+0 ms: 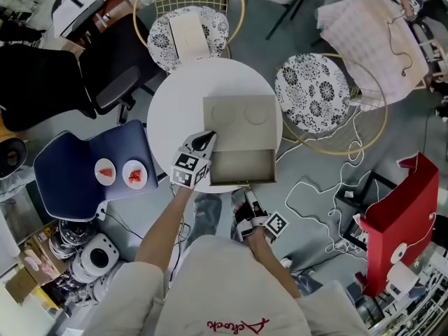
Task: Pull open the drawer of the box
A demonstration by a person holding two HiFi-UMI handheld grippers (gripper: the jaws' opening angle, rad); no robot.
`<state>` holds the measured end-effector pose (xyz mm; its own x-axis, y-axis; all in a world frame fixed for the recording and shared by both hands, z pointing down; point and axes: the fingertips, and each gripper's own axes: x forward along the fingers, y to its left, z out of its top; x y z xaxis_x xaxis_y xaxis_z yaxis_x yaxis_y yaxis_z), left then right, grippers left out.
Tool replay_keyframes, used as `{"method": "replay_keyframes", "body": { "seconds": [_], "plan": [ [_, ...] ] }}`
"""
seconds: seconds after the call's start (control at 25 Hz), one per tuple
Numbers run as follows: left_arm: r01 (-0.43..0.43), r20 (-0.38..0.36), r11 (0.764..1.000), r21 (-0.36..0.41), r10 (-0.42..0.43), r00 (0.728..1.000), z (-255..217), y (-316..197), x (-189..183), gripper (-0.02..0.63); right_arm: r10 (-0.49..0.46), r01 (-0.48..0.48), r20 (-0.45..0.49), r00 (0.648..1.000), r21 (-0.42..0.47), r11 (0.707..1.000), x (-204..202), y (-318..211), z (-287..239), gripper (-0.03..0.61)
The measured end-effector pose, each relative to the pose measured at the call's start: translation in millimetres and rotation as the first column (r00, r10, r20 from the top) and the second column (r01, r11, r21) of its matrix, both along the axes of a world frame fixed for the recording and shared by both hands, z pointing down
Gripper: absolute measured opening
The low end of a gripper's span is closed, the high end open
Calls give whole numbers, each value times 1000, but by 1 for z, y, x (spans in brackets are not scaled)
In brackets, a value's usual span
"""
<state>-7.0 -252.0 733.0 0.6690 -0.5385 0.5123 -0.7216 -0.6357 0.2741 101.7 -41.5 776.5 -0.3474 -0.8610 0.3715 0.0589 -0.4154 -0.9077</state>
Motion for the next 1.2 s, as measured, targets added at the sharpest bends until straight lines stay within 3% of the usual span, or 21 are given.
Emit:
{"method": "replay_keyframes", "body": {
  "seconds": [0.6, 0.84, 1.2],
  "plan": [
    [-11, -11, 1000, -1, 11, 1000, -26, 19, 11, 11, 11, -10, -10, 1000, 146, 989, 21, -47, -46, 17],
    [-2, -40, 999, 44, 4, 999, -67, 17, 22, 12, 6, 5, -41, 999, 252, 968, 35, -97, -89, 17],
    [8, -91, 990, 142, 5, 996, -137, 22, 44, 12, -54, 113, -167, 984, 368, 923, 48, -149, -152, 17]
  ]
}}
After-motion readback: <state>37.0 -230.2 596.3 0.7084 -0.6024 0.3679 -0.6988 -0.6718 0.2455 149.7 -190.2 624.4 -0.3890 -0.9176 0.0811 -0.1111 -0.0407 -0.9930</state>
